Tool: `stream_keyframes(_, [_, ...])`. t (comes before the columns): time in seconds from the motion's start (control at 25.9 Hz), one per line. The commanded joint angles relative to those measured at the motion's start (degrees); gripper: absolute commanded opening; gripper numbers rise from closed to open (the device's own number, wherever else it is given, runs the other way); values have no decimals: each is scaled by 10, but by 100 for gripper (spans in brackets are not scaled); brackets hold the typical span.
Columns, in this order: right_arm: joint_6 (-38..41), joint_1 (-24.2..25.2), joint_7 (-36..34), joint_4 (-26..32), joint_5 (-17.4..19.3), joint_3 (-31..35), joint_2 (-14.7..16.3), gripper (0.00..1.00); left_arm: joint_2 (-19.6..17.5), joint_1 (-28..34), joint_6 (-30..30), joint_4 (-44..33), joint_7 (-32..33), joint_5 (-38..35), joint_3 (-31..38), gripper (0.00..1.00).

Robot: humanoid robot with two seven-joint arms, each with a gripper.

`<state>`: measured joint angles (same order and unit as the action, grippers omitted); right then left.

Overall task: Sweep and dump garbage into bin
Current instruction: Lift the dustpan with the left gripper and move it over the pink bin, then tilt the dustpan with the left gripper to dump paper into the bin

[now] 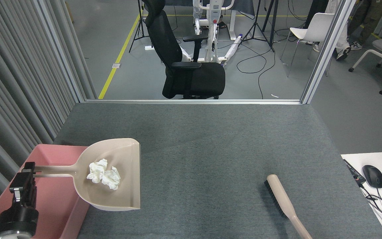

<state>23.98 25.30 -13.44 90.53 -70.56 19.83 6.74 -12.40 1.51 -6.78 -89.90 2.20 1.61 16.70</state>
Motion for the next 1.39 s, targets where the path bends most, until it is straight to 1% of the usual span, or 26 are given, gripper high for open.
stream_keyframes(0.0, [0,0,0,0,1,-1,-1,98,-42,0,-1,6,1,13,18,10])
stream_keyframes(0.08, [0,0,0,0,0,-1,-1,98,-66,0,-3,17,8,25,35,10])
stream_keyframes(0.23, [1,0,0,0,1,-1,0,98,-119,-1,-9,47,9,45,47,10])
stream_keyframes(0.39, [1,-1,0,0,1,-1,0,98,-151,-5,-24,62,9,37,54,10])
stream_keyframes(0.5, [2,-1,0,0,1,0,0,98,-185,-18,-35,94,8,24,58,10])
stream_keyframes(0.66, [6,0,-7,-4,1,5,0,98,-232,-40,-71,153,8,8,60,10])
stream_keyframes(0.73, [11,0,-7,-4,1,6,0,98,-257,-53,-87,177,7,-13,59,10])
stream_keyframes(0.85, [11,-1,-7,-4,1,7,1,98,-284,-62,-107,183,7,-68,59,10])
stream_keyframes(0.93, [11,-1,-7,-4,2,8,1,98,-297,-61,-124,178,8,-112,58,10])
stream_keyframes(1.01, [11,0,-7,-4,2,8,0,98,-303,-61,-134,179,8,-138,58,10])
stream_keyframes(1.16, [11,1,-7,-4,2,9,0,98,-328,-56,-137,177,8,-161,57,10])
stream_keyframes(1.35, [11,3,-7,-3,5,15,0,98,-332,-56,-137,177,8,-173,57,10])
